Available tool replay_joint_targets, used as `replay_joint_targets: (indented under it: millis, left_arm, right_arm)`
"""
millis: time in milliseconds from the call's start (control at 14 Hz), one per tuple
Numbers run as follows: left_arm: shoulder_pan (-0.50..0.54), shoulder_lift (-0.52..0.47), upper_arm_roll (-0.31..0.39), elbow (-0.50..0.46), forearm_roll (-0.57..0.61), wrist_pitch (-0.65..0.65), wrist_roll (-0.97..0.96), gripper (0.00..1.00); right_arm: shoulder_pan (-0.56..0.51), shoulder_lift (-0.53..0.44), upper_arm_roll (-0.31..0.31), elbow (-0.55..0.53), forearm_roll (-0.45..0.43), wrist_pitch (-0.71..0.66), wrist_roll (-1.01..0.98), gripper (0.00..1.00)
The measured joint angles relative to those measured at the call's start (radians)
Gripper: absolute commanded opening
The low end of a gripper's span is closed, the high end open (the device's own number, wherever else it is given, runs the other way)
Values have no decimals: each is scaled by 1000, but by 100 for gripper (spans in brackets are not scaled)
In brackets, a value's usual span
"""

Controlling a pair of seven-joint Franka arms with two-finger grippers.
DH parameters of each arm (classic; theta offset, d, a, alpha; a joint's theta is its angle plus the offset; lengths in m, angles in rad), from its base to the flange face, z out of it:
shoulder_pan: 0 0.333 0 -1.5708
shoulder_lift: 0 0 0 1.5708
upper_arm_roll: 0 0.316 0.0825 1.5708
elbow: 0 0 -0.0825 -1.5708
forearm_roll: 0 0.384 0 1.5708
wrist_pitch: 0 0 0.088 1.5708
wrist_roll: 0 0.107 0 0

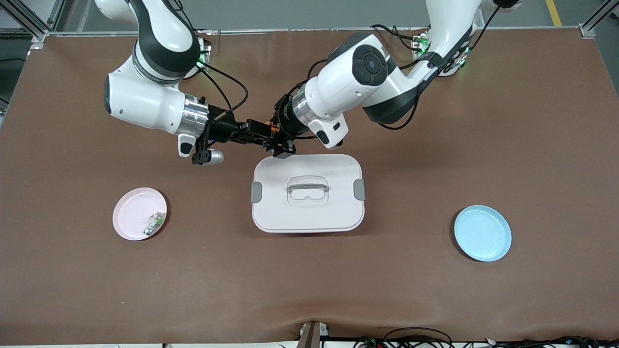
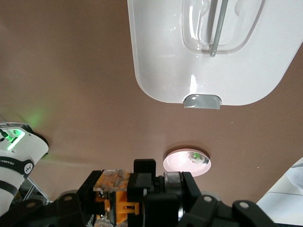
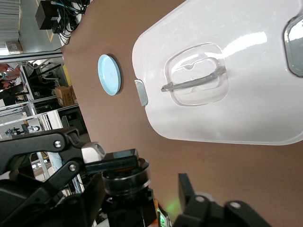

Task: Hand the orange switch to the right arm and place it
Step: 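Close the right gripper on the switch held by the left gripper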

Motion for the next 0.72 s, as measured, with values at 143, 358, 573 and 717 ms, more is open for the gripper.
replay_joint_targets:
  millis: [143, 358, 573, 717]
  left_arm:
    - [-3, 2, 0, 0, 0, 1, 0, 0]
    - [-3, 2, -2, 9, -8, 1, 0, 0]
    - [-6, 2, -5, 19, -13, 1, 0, 15]
    - [-6, 2, -6, 21, -17, 1, 0, 57]
  right_arm:
    - [0, 0, -1, 8, 4, 0, 5, 27]
    - [-4, 0, -9, 22, 3, -28, 0, 1]
    - [-20, 1, -13, 36, 3, -78, 0, 0]
    - [-22, 1, -13, 38, 3, -83, 0, 0]
